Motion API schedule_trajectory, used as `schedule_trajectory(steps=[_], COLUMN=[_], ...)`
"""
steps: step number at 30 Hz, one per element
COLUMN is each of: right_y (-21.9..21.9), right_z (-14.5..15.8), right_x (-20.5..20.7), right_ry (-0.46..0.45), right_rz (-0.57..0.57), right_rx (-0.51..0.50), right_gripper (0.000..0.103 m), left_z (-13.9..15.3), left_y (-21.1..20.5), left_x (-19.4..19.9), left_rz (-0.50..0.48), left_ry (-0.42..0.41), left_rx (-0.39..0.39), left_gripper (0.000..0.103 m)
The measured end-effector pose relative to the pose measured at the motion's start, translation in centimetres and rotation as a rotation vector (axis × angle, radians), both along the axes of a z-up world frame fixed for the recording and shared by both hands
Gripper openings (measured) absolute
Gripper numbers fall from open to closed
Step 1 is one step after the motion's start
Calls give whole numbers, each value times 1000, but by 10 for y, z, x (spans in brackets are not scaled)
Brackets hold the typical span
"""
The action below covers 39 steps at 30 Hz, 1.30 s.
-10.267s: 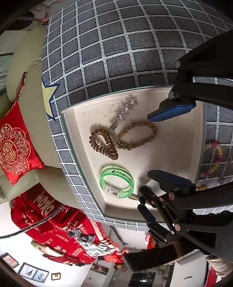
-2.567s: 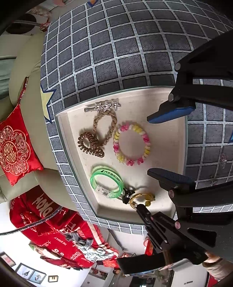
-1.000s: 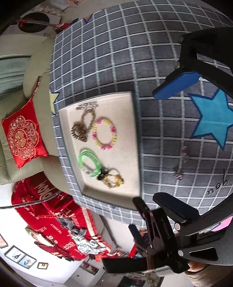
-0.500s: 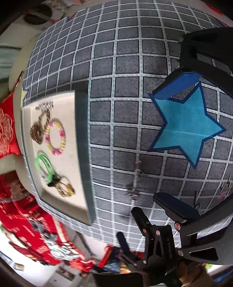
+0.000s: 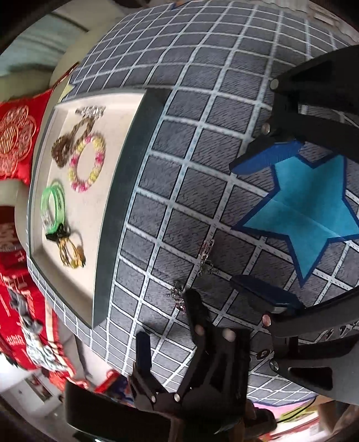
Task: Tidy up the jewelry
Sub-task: 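Grasp the pink heart pendant with the left tool while the right tool grasps the small silver charm, then carry the heart pendant and silver charm with both tools into the white tray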
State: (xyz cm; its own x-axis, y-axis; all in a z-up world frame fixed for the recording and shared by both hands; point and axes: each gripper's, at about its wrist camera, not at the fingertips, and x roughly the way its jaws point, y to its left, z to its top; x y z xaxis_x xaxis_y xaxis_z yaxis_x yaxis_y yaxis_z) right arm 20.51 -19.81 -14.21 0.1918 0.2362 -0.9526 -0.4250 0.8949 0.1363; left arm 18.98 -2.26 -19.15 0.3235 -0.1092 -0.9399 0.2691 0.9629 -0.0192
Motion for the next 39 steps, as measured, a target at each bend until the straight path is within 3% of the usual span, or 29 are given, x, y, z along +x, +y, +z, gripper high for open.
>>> schedule_trajectory(steps=[3, 10, 14, 16, 17, 18, 19, 20, 21, 31, 39], right_y=[7, 28, 37, 41, 44, 45, 46, 46, 43, 6, -18], right_z=[-3, -8, -7, -7, -8, -7, -7, -7, -6, 5, 12], right_x=[2, 8, 10, 9, 10, 10, 10, 11, 10, 11, 6], right_ry=[-15, -58, -76, -87, -89, -89, -88, -82, -74, 13, 72], right_rz=[49, 145, 180, 191, 193, 193, 188, 179, 167, -71, -215], right_rx=[-13, -43, -51, -57, -58, -56, -57, -49, -38, 99, 176], right_gripper=[77, 60, 54, 45, 37, 25, 24, 20, 11, 11, 11], left_z=[0, 6, 7, 8, 8, 9, 9, 10, 10, 17, 37], left_y=[-2, -3, 0, 2, 4, 6, 7, 8, 8, 21, 27], left_x=[0, -1, -1, -1, -1, 0, 1, 1, 1, -3, -4], left_rz=[-6, -7, -5, 4, 7, 10, 10, 8, 9, 68, 93], left_ry=[-13, -43, -45, -51, -50, -49, -44, -37, -34, 6, -19], left_rx=[4, -10, -21, -21, -28, -39, -55, -70, -78, -180, -207], left_gripper=[101, 77, 73, 61, 57, 46, 34, 31, 31, 30, 30])
